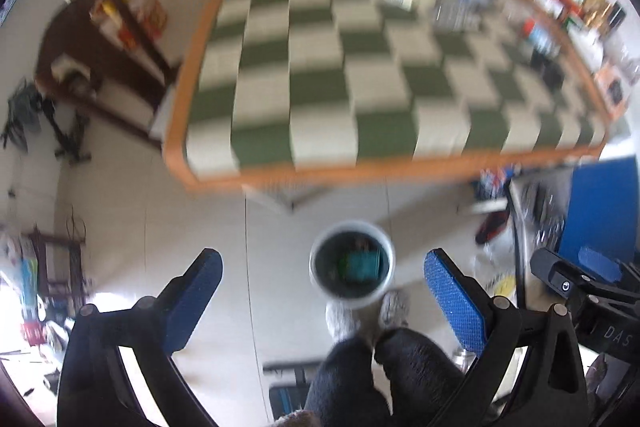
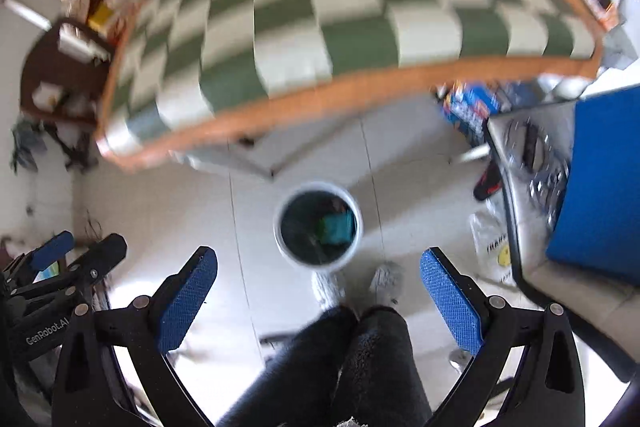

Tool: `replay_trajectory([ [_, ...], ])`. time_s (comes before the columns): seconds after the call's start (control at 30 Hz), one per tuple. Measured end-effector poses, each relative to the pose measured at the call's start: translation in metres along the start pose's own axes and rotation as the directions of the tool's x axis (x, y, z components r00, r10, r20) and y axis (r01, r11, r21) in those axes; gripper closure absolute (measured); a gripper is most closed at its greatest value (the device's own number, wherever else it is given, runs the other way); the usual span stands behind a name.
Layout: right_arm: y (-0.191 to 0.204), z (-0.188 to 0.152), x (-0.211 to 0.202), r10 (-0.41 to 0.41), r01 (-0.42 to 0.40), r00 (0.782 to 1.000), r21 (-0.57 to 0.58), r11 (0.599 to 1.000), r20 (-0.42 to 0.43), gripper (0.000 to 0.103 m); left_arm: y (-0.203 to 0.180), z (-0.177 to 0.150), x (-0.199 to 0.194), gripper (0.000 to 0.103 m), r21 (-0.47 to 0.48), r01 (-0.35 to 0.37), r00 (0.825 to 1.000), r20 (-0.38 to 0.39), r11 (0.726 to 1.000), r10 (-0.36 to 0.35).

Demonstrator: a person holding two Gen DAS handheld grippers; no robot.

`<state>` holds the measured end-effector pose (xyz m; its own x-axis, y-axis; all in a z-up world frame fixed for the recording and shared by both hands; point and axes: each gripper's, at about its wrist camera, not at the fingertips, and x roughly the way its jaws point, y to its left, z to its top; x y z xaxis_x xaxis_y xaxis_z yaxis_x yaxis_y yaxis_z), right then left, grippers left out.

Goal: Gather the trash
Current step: 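Grasp the black cup lid with the right tool while the left tool grasps the white leaflet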

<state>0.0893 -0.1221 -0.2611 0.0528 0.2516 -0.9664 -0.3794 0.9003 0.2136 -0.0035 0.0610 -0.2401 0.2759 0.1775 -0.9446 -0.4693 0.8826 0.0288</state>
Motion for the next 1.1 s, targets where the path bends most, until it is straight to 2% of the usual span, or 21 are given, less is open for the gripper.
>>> replay_trajectory([
  [0.03,-0.004,0.013,-0.013,0.003,-0.003,1.0,0.018,1.0,0.022,0.0,-0.006,0.016,-0.008,0.0,0.01,-0.004,0.999,0.034,1.0,0.004],
  [0.13,-0.02,0.051,-0.046,-0.011,0.006,0.996,0.063,0.998,0.083,0.001,-0.017,0.064,-0.013,0.0,0.016,-0.021,0.997,0.071,1.0,0.02],
  [0.27,-0.055,0.106,-0.07,-0.082,0.065,0.988,0.125,0.99,0.134,0.0,-0.042,0.116,-0.003,0.0,0.01,-0.049,0.996,0.072,0.999,0.048],
  [0.37,-0.096,0.157,-0.072,-0.138,0.105,0.979,0.209,0.972,0.15,0.0,-0.064,0.155,0.018,0.0,-0.004,-0.08,0.995,0.052,0.997,0.08],
  [0.5,-0.16,0.231,-0.04,-0.17,0.123,0.978,0.321,0.939,0.121,0.001,-0.094,0.205,0.063,0.0,-0.029,-0.122,0.992,-0.027,0.992,0.121],
  [0.6,-0.201,0.285,0.006,-0.185,0.16,0.982,0.358,0.92,0.036,0.001,-0.114,0.233,0.103,0.0,-0.031,-0.134,0.986,-0.108,0.991,0.129],
  [0.73,-0.236,0.336,0.064,-0.165,0.174,0.985,0.369,0.913,-0.054,0.001,-0.129,0.262,0.15,0.0,-0.046,-0.144,0.971,-0.198,0.989,0.133],
  [0.9,-0.243,0.372,0.115,-0.166,0.202,0.977,0.339,0.919,-0.134,0.002,-0.117,0.293,0.179,0.0,-0.14,-0.124,0.964,-0.25,0.982,0.086],
  [0.93,-0.24,0.376,0.118,-0.181,0.217,0.974,0.33,0.919,-0.137,0.005,-0.111,0.303,0.184,0.0,-0.175,-0.12,0.964,-0.254,0.977,0.073],
  [0.97,-0.236,0.378,0.118,-0.204,0.234,0.971,0.315,0.92,-0.126,0.015,-0.107,0.311,0.188,0.0,-0.206,-0.117,0.965,-0.256,0.972,0.062],
  [1.0,-0.227,0.383,0.117,-0.229,0.25,0.968,0.283,0.926,-0.107,0.015,-0.103,0.319,0.191,0.0,-0.235,-0.11,0.965,-0.259,0.966,0.047],
  [1.1,-0.203,0.397,0.123,-0.203,0.221,0.974,0.201,0.954,-0.104,0.016,-0.093,0.347,0.205,0.0,-0.335,-0.077,0.964,-0.267,0.939,-0.016],
])
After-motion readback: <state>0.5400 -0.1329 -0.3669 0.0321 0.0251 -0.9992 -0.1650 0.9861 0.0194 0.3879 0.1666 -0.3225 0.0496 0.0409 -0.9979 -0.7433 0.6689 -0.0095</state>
